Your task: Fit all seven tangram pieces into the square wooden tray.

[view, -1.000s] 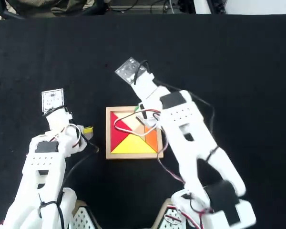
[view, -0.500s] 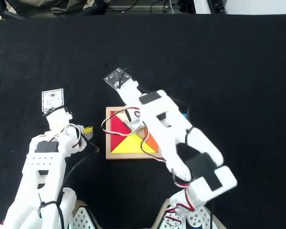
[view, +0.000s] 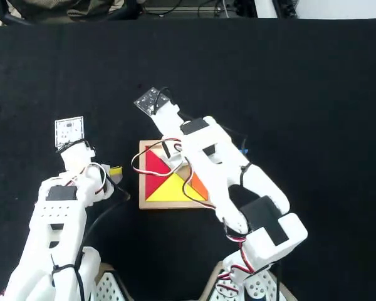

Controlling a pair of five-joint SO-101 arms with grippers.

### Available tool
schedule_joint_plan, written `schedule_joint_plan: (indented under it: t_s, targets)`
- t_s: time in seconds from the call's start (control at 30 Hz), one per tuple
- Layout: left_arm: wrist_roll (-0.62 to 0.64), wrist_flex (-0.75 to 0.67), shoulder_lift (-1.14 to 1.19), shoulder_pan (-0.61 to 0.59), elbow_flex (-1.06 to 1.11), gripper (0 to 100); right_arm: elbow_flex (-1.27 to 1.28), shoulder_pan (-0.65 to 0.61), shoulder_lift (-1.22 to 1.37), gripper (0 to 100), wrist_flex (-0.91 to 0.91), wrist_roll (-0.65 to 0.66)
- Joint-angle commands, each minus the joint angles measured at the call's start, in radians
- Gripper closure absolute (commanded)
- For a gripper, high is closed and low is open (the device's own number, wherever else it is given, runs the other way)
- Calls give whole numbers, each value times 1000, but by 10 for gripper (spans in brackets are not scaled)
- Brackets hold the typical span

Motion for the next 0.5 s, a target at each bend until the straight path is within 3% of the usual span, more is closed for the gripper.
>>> schedule_joint_plan:
  t_s: [0.0, 0.17, 0.47]
  targets:
    - [9, -18, -20, 10, -7, 719, -42, 14, -2, 750, -9, -8]
    - [9, -18, -20, 10, -7, 719, -42, 12, -2, 808, 14, -6]
    - [9, -18, -20, 10, -8, 719, -104, 29, -10, 812, 18, -9]
